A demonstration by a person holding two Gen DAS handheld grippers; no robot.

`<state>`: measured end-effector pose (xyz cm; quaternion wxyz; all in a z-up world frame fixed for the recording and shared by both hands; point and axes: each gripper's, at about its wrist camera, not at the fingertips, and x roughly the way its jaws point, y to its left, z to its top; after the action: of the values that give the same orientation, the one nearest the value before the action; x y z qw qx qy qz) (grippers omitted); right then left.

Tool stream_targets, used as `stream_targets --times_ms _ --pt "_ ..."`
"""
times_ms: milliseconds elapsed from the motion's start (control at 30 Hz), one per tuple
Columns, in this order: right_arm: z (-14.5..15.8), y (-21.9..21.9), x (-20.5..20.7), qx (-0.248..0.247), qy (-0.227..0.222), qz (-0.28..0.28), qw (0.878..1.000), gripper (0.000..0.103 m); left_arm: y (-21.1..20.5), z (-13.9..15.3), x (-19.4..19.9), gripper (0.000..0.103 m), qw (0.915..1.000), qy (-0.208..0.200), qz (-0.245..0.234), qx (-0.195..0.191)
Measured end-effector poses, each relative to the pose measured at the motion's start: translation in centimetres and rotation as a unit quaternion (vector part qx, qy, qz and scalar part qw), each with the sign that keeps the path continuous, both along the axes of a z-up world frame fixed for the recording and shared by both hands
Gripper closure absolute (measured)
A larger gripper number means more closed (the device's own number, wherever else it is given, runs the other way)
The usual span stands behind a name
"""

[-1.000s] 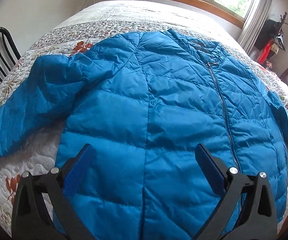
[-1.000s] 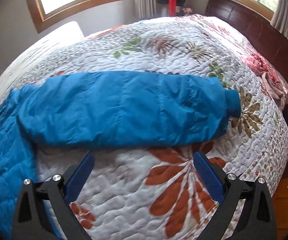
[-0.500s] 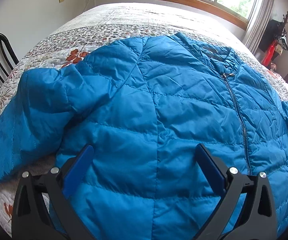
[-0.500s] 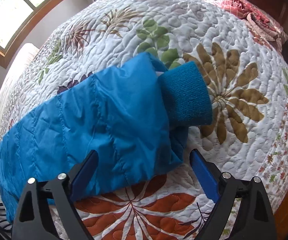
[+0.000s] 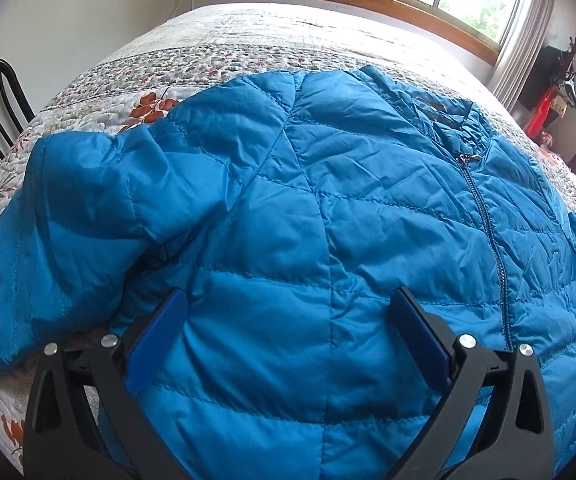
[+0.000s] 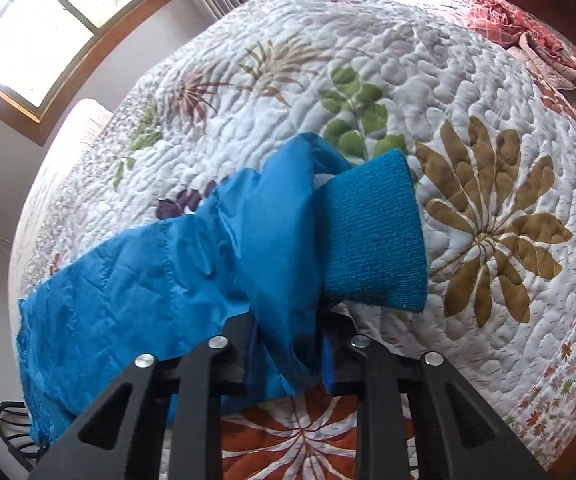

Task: Fold large clothes
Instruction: 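Carry the held sleeve across the jacket body and open the right gripper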

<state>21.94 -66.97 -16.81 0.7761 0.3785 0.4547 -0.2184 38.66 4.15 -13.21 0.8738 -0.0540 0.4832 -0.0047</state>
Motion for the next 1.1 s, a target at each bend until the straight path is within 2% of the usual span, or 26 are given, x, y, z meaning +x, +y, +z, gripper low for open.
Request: stream_targets --times_ms 67,133,200,233,300,367,500,567,733,833,933,1100 --pt "1.8 0.5 -0.5 -0.011 -0.037 0.013 0.999 0.084 0.0 0.0 0.0 0.003 1.0000 0.000 -0.001 -0.001" --pt "2.3 0.6 -0.8 -0.028 -0.028 0.005 0.999 0.084 0.0 0.0 -0.1 0.003 1.0000 -0.003 0.001 -0.001" --pt "1.1 0.1 -0.9 -0.043 0.025 -0.011 0.999 0.085 0.1 -0.1 -0.1 0.003 1.0000 -0.006 0.005 -0.002" --pt "-0.1 -0.3 -1.0 -0.035 0.041 -0.015 0.998 0.085 0.1 -0.1 0.0 0.003 1.0000 -0.006 0.005 -0.002" --pt "-2.7 -1.1 -1.2 0.000 0.046 -0.027 0.999 0.085 0.2 -0.1 0.1 0.003 1.0000 -0.006 0.003 -0.001" --pt "-3.3 -1.5 -1.3 0.011 0.036 -0.040 0.998 0.085 0.2 -0.2 0.1 0.003 1.0000 -0.005 0.000 -0.001" --pt "-1.4 -0.3 -0.1 -0.030 0.057 -0.049 0.997 0.086 0.2 -0.3 0.3 0.003 1.0000 0.000 -0.007 0.000" --pt "1.1 0.9 0.0 -0.043 0.030 -0.047 0.998 0.087 0.4 -0.3 0.3 0.003 1.0000 0.002 -0.008 -0.005" --pt "10.2 7.6 2.1 -0.077 -0.088 0.040 0.992 0.088 0.8 -0.2 0.4 0.003 0.9997 0.005 -0.012 -0.020" --pt "13.0 13.4 5.2 -0.101 -0.107 0.113 0.983 0.088 1.3 0.1 0.5 0.003 0.9991 0.008 -0.017 -0.037" --pt "13.0 19.2 8.4 -0.113 -0.104 0.179 0.972 0.088 1.8 0.3 0.6 0.003 0.9984 0.010 -0.019 -0.052" --pt "10.4 28.3 12.1 -0.131 -0.086 0.279 0.947 0.088 2.1 0.5 0.6 0.003 0.9978 0.010 -0.024 -0.061"
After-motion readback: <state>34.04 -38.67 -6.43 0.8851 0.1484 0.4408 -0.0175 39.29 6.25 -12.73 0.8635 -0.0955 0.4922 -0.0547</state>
